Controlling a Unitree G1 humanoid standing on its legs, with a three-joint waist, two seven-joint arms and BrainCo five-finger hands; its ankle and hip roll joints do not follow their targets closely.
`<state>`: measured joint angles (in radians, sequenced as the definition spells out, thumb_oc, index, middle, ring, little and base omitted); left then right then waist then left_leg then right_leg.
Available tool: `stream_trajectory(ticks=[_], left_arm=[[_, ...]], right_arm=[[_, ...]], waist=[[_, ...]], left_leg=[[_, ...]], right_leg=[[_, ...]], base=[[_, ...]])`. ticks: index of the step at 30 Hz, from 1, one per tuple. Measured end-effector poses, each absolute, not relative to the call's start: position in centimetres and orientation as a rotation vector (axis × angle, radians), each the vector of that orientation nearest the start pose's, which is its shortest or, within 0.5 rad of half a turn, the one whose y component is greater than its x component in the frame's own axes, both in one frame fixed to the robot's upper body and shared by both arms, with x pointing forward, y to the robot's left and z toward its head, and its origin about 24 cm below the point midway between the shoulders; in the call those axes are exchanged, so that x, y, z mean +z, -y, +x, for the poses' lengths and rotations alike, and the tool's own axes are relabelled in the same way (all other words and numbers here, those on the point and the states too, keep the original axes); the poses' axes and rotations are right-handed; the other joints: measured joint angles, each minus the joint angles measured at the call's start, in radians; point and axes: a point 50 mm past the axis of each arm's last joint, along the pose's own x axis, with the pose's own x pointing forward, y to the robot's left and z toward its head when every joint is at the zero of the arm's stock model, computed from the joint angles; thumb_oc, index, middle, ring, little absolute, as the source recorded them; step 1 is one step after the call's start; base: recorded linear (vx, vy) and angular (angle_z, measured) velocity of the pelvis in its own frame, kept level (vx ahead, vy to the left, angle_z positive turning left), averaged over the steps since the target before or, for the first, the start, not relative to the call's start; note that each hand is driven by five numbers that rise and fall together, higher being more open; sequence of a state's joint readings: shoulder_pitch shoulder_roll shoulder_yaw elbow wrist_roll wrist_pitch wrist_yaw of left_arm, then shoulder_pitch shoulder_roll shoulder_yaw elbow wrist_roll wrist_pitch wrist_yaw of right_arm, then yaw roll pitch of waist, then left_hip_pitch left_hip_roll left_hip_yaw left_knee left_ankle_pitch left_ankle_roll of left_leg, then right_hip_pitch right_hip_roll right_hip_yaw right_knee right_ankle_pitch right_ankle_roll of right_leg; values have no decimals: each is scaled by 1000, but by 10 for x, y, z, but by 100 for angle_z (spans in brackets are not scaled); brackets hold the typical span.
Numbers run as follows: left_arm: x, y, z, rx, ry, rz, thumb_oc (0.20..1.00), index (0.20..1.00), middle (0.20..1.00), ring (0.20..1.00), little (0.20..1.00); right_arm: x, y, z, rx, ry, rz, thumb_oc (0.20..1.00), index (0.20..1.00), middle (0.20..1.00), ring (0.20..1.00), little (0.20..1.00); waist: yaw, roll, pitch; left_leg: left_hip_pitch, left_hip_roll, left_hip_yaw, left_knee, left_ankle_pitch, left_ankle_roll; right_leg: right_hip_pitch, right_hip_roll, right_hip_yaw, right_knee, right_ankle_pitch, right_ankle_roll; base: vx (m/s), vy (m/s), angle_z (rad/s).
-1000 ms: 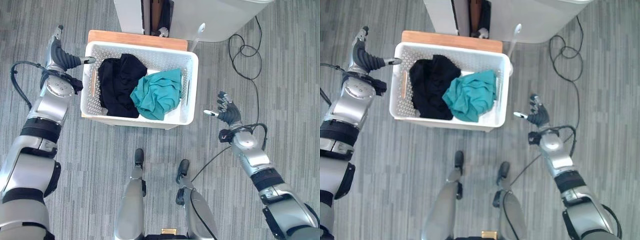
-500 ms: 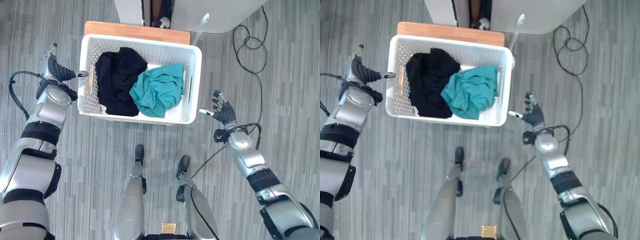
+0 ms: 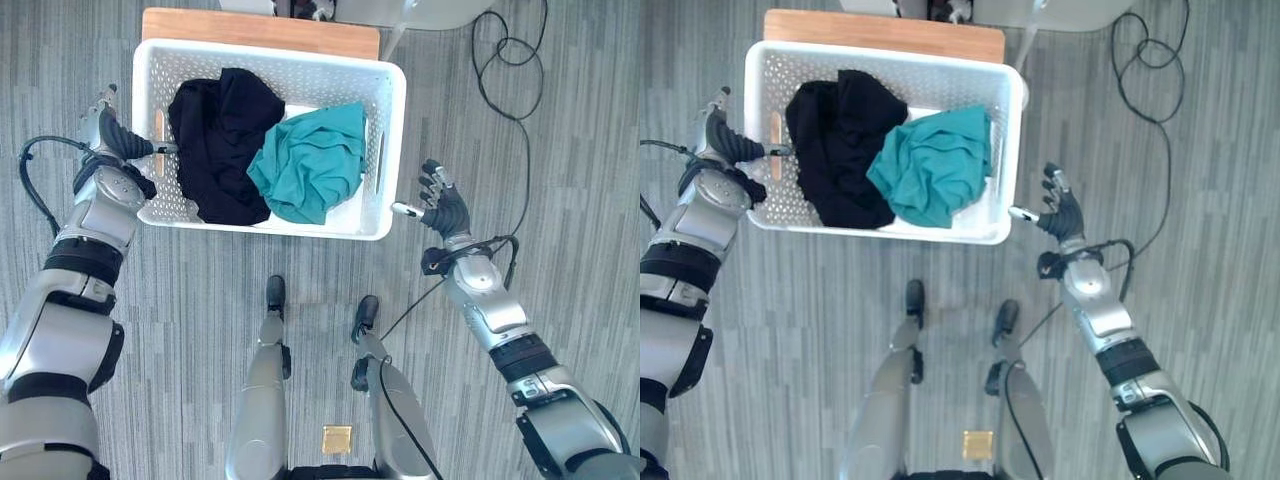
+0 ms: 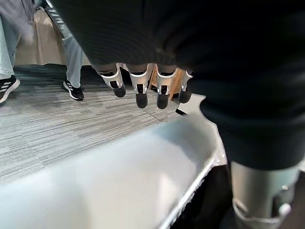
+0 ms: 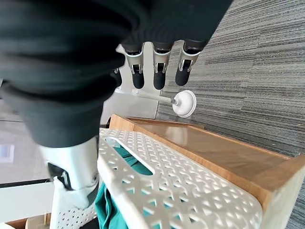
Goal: Grab the laundry basket,head to the washer,open it,put in the laundry and shut it.
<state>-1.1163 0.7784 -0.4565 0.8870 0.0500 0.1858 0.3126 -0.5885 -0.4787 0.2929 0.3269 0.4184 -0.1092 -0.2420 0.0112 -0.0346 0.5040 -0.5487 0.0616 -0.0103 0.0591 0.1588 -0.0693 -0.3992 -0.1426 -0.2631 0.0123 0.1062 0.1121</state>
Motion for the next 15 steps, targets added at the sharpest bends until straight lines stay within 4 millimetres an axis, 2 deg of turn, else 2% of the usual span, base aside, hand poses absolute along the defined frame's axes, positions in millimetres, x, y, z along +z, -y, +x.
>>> stream_trajectory(ticks=[6,9,13,15], left_arm=[[259,-286,392,551,133,946,1000,1000,1000,1000,1000],[259,-286,392,565,131,943,1000,1000,1000,1000,1000],[255,-281,394,549,128,929,1000,1000,1000,1000,1000],[255,-279,394,547,128,927,1000,1000,1000,1000,1000]], right_arm=[[187,165,361,-10,395,-111,1000,1000,1000,1000,1000],[216,157,369,-18,460,-124,1000,1000,1000,1000,1000],[234,150,374,-17,494,-138,1000,1000,1000,1000,1000],[235,147,377,-23,475,-159,1000,1000,1000,1000,1000]], waist=[[0,0,0],[1,0,0],[8,0,0],[10,0,0]], left_leg=[[-2,2,9,2,0,0],[-13,5,17,7,0,0],[-15,7,18,8,0,0],[-16,7,19,8,0,0]], right_leg=[[-10,0,8,8,-2,-3],[-28,0,15,18,-2,-4],[-33,0,18,23,-2,-4],[-36,0,19,25,-3,-4]], base=[[15,11,-4],[18,14,-6],[0,0,0],[7,16,-1]])
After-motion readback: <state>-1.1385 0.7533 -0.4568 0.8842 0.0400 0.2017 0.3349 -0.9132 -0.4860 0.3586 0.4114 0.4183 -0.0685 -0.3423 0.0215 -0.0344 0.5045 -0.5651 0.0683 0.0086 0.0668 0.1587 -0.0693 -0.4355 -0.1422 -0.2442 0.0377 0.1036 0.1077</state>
